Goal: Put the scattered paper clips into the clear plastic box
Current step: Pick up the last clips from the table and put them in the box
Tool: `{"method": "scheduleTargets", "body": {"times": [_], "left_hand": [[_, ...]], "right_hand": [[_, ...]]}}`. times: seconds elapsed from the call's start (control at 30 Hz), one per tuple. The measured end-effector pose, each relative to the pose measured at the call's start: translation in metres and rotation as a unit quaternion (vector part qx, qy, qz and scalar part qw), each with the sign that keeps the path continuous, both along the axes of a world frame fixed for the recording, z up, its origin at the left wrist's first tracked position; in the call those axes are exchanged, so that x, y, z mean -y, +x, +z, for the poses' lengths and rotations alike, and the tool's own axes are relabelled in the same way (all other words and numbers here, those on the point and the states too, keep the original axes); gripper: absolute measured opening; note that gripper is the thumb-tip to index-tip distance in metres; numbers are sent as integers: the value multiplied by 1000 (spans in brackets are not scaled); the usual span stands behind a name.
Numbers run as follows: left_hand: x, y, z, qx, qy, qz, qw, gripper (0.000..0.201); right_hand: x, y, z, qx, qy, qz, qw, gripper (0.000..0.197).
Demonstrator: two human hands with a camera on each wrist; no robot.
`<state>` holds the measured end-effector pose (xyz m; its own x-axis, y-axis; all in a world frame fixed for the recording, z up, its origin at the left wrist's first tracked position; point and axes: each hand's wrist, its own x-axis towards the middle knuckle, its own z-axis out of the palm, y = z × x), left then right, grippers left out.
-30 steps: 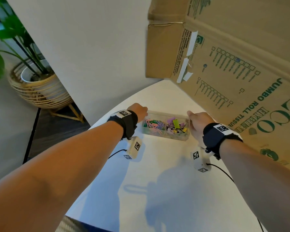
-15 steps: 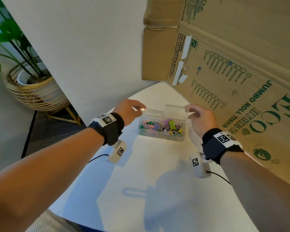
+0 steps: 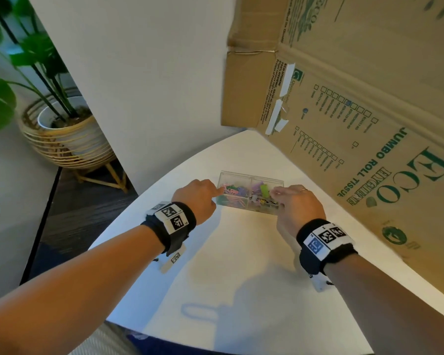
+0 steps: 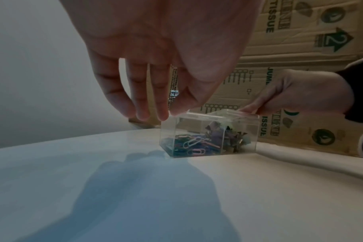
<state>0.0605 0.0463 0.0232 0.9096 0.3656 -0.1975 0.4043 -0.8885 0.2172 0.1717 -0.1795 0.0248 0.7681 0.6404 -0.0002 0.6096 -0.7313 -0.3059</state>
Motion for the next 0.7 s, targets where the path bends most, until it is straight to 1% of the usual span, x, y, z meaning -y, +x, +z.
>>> {"method": "scheduleTargets", "body": {"times": [0.1,0.23,0.33,0.43,0.53,0.7], "left_hand": [[9,4,4,9,14,-24,1000,41],[14,10,6,24,12,-17,1000,36],[13,14,9,16,15,-13,1000,28],[13,19,15,5,37,-20,999,23],[11,19,17,6,57,-40,998,23],[12,17,16,24,63,-56,996,22]], "right_hand": [[-1,-6,4,30,-31,20,999,39],[-9,-4,8,19,-41,45,998,46],[-12,3,9,28,-85,58,994,44],[-13,8,15,62,-135,81,986,42],[-10,11,21,76,-122,107,984,39],[-1,8,10,49,-141,138,979,29]]}}
